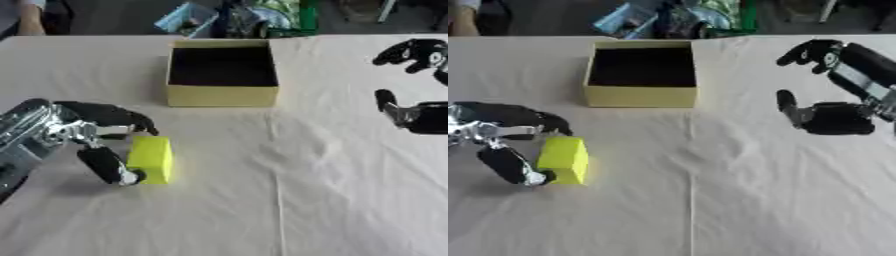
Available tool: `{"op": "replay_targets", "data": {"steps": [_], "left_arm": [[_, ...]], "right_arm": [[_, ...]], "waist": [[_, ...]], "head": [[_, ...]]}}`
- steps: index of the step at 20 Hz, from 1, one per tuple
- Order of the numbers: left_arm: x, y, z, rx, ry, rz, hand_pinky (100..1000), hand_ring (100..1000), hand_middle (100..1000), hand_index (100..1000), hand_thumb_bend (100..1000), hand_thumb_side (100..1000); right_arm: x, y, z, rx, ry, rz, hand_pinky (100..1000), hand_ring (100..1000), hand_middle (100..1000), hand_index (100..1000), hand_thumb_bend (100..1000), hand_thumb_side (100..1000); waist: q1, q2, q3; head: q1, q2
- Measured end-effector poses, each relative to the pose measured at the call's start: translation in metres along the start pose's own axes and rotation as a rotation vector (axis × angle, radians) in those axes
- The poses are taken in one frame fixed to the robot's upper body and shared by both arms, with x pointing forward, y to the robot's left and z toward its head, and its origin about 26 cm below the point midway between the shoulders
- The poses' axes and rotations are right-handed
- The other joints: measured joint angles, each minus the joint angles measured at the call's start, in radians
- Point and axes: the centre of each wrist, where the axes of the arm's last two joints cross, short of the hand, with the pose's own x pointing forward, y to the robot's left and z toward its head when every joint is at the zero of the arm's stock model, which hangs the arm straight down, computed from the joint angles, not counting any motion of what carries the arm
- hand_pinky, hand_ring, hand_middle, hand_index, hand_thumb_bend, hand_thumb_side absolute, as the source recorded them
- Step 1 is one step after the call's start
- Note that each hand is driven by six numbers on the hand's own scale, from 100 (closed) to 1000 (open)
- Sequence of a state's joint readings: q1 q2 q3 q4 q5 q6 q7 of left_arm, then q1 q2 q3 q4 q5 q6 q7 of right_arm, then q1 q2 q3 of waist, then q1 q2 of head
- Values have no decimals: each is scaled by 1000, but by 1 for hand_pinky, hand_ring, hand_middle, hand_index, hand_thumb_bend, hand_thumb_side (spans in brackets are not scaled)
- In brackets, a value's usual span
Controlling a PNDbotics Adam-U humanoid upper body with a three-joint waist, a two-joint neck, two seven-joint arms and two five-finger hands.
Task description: Pick up objects on the table and place them in the box.
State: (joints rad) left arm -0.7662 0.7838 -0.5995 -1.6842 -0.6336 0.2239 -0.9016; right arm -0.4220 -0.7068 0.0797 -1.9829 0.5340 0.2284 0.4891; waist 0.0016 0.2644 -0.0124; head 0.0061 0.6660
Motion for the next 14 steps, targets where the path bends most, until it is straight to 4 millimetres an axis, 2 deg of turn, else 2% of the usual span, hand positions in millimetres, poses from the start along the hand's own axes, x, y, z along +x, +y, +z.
{"op": "replay_targets", "data": {"steps": [8,14], "left_arm": [[-1,-2,-8,-15,11,11,951,980,964,1000,308,508],[-2,-5,-13,-29,9,10,931,953,866,1000,286,442]], "right_arm": [[0,0,0,-6,0,-12,805,878,847,856,100,312],[0,0,0,-8,1,-16,805,878,847,856,100,311]], "waist": [[0,7,-1],[0,7,-3]], "head": [[1,0],[4,-1]]}}
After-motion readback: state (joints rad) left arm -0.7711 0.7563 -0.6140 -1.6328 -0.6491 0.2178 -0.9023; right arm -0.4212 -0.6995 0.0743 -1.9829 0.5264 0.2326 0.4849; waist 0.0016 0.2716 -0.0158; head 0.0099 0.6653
